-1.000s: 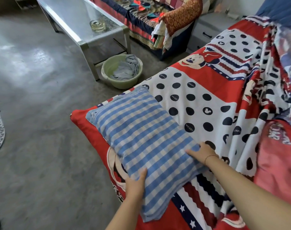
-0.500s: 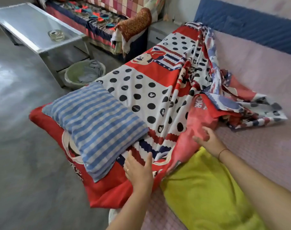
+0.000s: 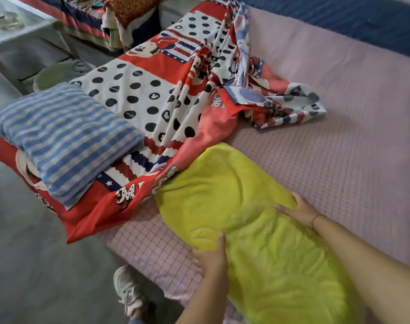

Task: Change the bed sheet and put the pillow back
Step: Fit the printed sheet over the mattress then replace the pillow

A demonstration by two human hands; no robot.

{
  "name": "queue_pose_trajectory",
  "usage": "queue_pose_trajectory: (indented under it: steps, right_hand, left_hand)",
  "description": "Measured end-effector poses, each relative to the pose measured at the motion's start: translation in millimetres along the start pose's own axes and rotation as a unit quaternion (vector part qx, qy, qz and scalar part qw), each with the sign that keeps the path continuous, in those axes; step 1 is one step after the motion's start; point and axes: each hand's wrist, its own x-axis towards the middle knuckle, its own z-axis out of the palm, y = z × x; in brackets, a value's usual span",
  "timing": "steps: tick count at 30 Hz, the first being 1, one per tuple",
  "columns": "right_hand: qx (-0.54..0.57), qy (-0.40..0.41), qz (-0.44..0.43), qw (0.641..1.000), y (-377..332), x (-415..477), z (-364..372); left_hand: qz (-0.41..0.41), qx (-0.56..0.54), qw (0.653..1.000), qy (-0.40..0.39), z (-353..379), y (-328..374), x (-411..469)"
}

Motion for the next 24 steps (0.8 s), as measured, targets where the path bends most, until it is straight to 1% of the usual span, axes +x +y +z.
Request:
queue_pose_trajectory:
  steps: [2, 3, 5, 8, 9, 11, 13, 15, 18, 24]
  right_hand:
    - [0.005, 0.006, 0.004, 1.0, 9.2, 0.3, -0.7]
    - [0.014, -0.004, 0.011, 1.0, 13.1, 1.8, -1.9]
    - [0.029, -0.029, 0.025, 0.999, 18.8, 5.2, -4.7]
    - [0.006, -0.042, 0.031, 0.999, 26.0, 16.6, -8.8]
    - [-0.003, -0.047, 0.027, 0.999, 25.3, 19.0, -9.5]
    - [-0.006, -0.054, 0.014, 0.998, 22.4, 20.4, -9.8]
    - [0.01, -0.049, 0.003, 0.999, 21.4, 20.1, -10.9]
    - [0.051, -0.055, 0.002, 0.997, 22.5, 18.5, -14.1]
    - [0.154, -0.083, -0.002, 0.985, 19.6, 5.7, -22.7]
    - [0.284, -0.107, -0.054, 0.951, -4.6, -34.9, -49.9]
  left_hand:
    - [0.003, -0.009, 1.0, -0.002, 4.0, -6.1, 3.2]
    - [0.003, -0.022, 1.0, -0.008, 5.5, -8.2, 5.6]
    - [-0.003, -0.061, 0.998, -0.029, 8.0, -12.0, 9.1]
    - [0.006, -0.123, 0.99, -0.073, 11.7, -17.5, 14.7]
    - [0.012, -0.13, 0.987, -0.093, 11.9, -18.8, 15.2]
    - [0.014, -0.106, 0.985, -0.136, 10.0, -19.6, 15.7]
    - [0.015, -0.09, 0.984, -0.156, 7.8, -20.3, 19.1]
    - [0.015, -0.087, 0.979, -0.185, 6.4, -20.4, 19.4]
    - [0.03, -0.093, 0.972, -0.213, 5.3, -17.6, 6.8]
    - [0.107, -0.123, 0.953, -0.256, -10.9, 8.9, -27.5]
